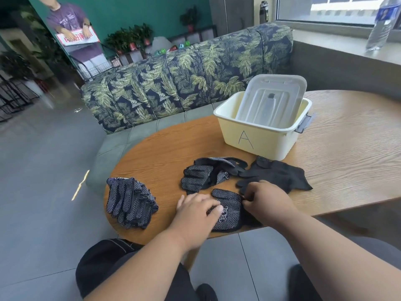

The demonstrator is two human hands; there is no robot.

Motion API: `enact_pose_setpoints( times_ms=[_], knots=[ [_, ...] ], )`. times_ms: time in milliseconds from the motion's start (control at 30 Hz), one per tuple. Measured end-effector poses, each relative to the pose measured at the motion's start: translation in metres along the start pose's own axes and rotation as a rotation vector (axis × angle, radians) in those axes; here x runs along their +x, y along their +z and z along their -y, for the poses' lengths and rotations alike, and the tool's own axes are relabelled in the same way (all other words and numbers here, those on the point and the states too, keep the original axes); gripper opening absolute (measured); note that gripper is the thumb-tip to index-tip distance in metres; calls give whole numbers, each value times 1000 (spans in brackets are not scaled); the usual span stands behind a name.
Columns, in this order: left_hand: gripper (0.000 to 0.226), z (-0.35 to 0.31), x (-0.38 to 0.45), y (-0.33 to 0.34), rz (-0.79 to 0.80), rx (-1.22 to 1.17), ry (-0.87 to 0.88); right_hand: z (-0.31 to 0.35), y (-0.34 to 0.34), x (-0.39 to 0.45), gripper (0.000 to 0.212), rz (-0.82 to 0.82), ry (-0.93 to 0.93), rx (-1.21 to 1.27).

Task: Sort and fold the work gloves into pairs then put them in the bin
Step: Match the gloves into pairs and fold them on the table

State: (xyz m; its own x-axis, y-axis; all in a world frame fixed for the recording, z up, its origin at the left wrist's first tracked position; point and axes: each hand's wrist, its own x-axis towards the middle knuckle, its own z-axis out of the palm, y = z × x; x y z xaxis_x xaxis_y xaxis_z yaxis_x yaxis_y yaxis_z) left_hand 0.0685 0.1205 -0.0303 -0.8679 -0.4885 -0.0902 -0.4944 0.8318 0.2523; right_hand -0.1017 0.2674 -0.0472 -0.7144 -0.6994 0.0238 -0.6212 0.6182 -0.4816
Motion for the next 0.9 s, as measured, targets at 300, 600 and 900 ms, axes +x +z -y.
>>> enact_pose_setpoints(
  times_ms=[300, 600, 900],
  knots=[
    [40, -20, 48, 3, -45, 34, -33, 7, 4, -2, 43, 80, -169, -66],
    [11, -19, 51, 1, -151, -96, -76, 9, 2, 3, 35, 159, -86, 3],
    [32, -16, 38, 11, -139, -1110, -292, 9, 3, 7, 25, 151, -15, 111]
  ],
)
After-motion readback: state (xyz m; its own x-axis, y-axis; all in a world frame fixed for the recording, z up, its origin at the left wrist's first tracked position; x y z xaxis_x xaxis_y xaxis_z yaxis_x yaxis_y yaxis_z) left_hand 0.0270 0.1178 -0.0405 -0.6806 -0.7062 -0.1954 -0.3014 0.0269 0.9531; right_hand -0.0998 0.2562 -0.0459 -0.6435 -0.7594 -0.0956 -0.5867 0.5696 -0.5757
